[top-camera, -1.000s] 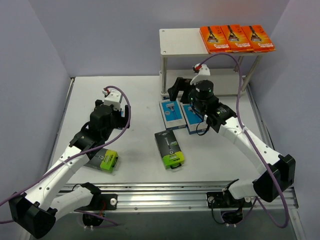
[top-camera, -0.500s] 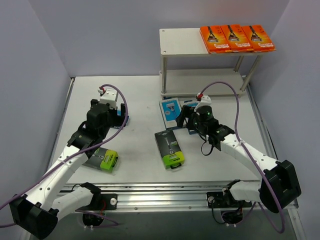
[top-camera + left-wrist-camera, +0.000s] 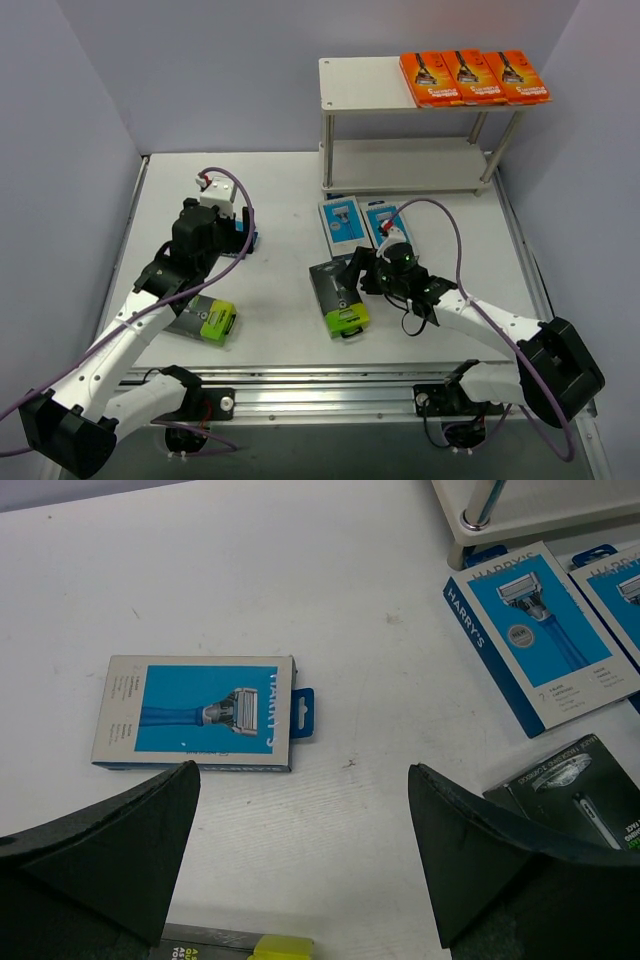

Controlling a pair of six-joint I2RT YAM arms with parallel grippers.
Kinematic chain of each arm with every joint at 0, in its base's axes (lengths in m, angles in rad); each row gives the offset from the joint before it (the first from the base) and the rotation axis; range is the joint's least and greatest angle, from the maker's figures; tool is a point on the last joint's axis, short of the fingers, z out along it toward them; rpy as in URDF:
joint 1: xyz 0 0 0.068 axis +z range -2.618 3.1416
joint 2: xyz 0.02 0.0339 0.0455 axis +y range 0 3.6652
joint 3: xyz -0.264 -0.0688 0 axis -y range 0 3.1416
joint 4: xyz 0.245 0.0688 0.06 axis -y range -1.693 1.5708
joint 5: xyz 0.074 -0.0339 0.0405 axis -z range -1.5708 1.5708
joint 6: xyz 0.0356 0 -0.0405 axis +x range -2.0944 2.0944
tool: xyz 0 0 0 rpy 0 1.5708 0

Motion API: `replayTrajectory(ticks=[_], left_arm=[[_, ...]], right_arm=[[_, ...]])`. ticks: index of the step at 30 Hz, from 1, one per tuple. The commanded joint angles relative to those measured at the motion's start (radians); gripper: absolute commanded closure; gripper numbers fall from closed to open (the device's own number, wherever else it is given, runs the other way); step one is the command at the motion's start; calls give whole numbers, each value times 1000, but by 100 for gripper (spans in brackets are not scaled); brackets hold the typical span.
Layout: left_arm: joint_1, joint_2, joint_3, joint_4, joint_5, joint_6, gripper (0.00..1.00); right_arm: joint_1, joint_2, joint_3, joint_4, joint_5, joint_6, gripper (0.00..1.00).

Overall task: Place and organize the shaving razors onto the shelf
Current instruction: Grab a shaving razor with the right arm

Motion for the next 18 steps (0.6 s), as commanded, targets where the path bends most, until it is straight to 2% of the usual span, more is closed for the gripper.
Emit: replayTrajectory(ticks=[1,10,14,18], left_arm=[[11,-13,46,13,27,-14,6],[15,-19,47,9,44,-23,6],[15,-16,47,7,50,-26,6],[17,-13,47,7,54,-25,6]], right_arm=[[43,-39,-24,66,-12,60,32],[168,92,-36,137,79,83,33],[219,216,29,171,85,82,33],[233,257,97,171,91,71,33]])
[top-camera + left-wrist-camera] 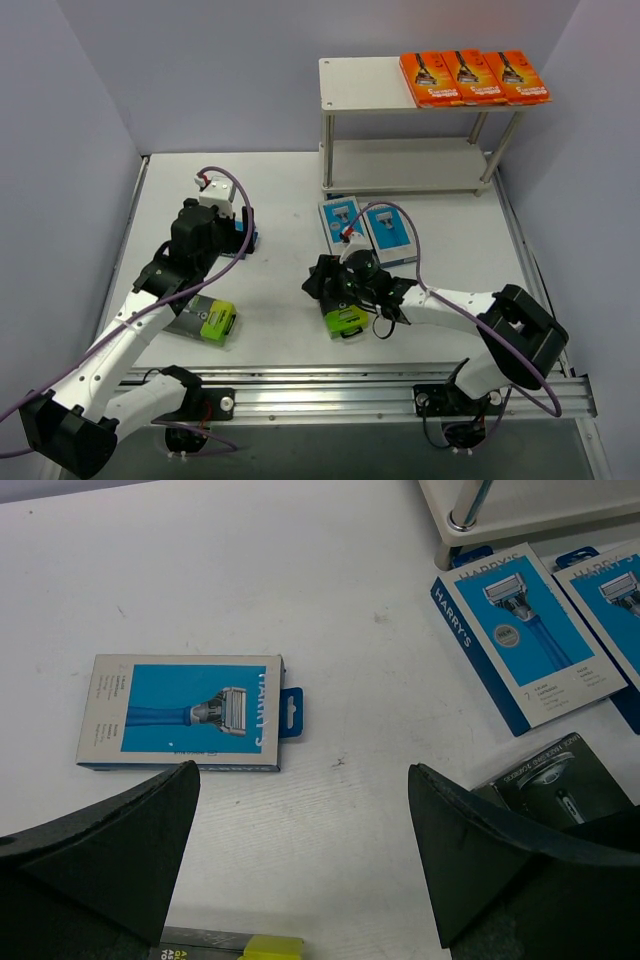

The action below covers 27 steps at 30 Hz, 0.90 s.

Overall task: Place and organize the shaving razors onto the shelf
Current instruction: Grab a shaving razor with the right arm

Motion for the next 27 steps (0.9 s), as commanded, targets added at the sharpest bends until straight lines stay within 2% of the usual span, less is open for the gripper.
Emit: replayTrajectory(ticks=[1,6,12,14,19,27], left_arm=[[6,-13,47,9,16,-7,6],[8,-7,47,9,31,-8,6],[9,2,49,12,49,-17,6],[11,9,50,12,66,-20,6],[14,10,55,4,74,-23,6],[14,2,52,6,74,-23,6]], right_arm=[[14,37,63,-48,24,-10,33],[5,-21,100,-156,81,-53,31],[-57,-157,17,-265,233,-37,24],[-100,-194,-11,-292,239,-24,23],[-118,-260,-120,-251,207,-13,22],[-75,-171,-163,-116,125,-2,27]])
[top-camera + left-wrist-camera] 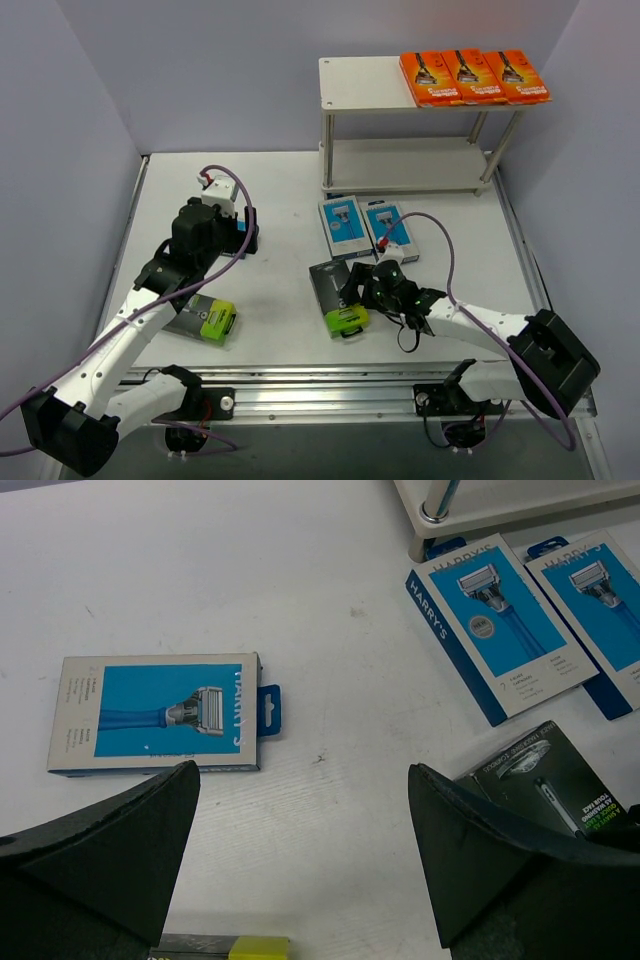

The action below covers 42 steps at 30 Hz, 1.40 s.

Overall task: Place and organize the shaving razors onto the shelf
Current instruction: Grab a shaving razor with the right arm

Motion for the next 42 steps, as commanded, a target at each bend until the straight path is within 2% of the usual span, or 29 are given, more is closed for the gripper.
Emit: replayTrajectory(ticks=[1,7,10,13,18,24,30,34,39,42], left_arm=[[6,-7,48,5,10,-12,6],[6,-6,49,3,9,-9,6],[5,-3,49,2,7,-8,6],[6,0,51,-3,4,-6,6],[6,-1,51,2,7,-6,6],[6,0,52,0,18,-9,6],[8,-1,54,-2,21,-14,6],[11,3,55,-8,13,-17,6],[11,11,55,-6,33,-22,6],[11,23,58,-8,53,-28,6]], right_arm=[[40,60,-1,106,-28,12,28],[118,203,75,210,-97,24,43],[145,284,146,249,-125,21,44],[147,297,209,238,-142,4,44],[123,214,212,165,-120,-22,40],[38,47,111,99,-94,-8,31],[-48,-76,45,20,18,38,26],[-63,-58,33,63,-8,49,25],[-62,1,25,123,-129,47,30],[-24,-13,5,132,-140,56,32]])
